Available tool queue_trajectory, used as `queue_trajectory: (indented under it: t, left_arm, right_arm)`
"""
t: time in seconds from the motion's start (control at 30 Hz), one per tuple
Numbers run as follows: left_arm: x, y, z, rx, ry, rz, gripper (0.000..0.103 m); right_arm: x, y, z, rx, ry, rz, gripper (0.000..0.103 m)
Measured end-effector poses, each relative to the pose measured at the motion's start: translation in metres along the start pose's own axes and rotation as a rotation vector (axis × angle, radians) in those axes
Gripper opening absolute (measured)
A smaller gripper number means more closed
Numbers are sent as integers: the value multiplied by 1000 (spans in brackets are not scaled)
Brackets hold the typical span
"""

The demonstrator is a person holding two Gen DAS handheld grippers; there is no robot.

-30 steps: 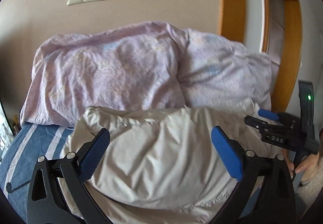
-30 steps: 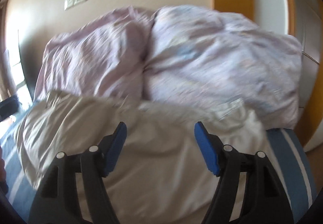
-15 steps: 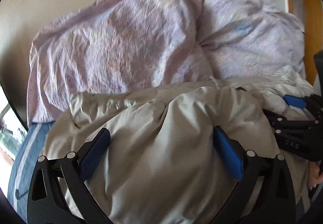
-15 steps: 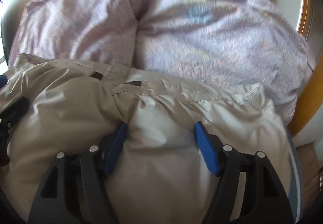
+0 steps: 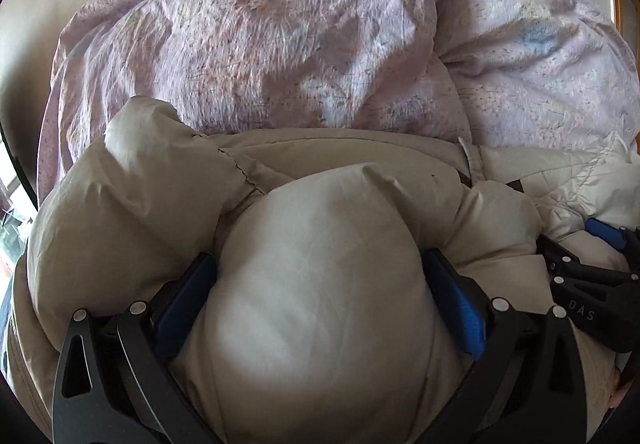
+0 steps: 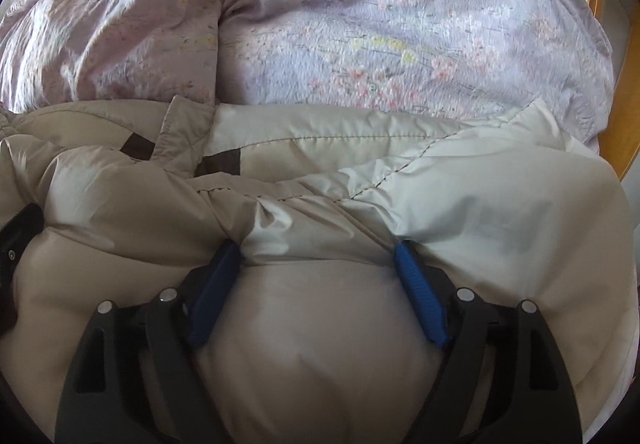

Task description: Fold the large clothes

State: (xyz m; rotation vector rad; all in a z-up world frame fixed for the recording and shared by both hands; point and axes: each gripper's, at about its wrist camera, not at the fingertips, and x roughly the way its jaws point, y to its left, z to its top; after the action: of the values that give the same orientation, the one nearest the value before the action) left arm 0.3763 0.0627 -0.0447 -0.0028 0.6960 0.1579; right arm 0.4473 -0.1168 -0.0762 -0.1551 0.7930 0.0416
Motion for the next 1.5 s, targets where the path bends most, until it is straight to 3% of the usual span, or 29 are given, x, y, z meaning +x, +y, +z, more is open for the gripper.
queue_trajectory:
  t: [0.13, 0.2, 0.3, 0.4, 0.57, 0.67, 0.87, 1.2, 1.37, 1.43, 1.5]
  left_arm:
    - [-25, 6, 6, 2, 41, -21, 102]
    - [-49, 14, 12, -7, -11, -40, 102]
    - [-66, 28, 25, 2, -83, 1, 102]
    - [-57, 36, 33, 17, -82, 82, 102]
    - [-22, 47, 36, 11, -41, 186, 102]
    - [-1, 56, 33, -16, 15, 229, 102]
    - [32, 86, 19, -170, 82, 176, 102]
    - [48, 78, 14, -149, 122, 227, 102]
    - [47, 75, 12, -124, 122, 262, 102]
    - [47, 70, 12, -113, 124, 267, 102]
    - [45, 68, 12, -122, 128, 258, 102]
  right_arm:
    - [-25, -12, 2, 8, 13, 76, 79]
    - [-57, -28, 3, 31, -73, 101, 79]
    - [-83, -60, 10, 72, -156, 45, 80]
    - [-69, -87, 13, 93, -127, -77, 79]
    - [-38, -115, 4, 137, -60, -140, 79]
    - [-5, -119, 2, 145, 36, -171, 83]
    - [28, -131, -11, 185, 69, -143, 89]
    - [46, -135, -18, 190, 60, -161, 92]
    - [40, -127, -14, 171, 80, -212, 90]
    - [17, -121, -12, 198, 46, -158, 81]
    - [-6, -115, -8, 218, -21, -91, 81]
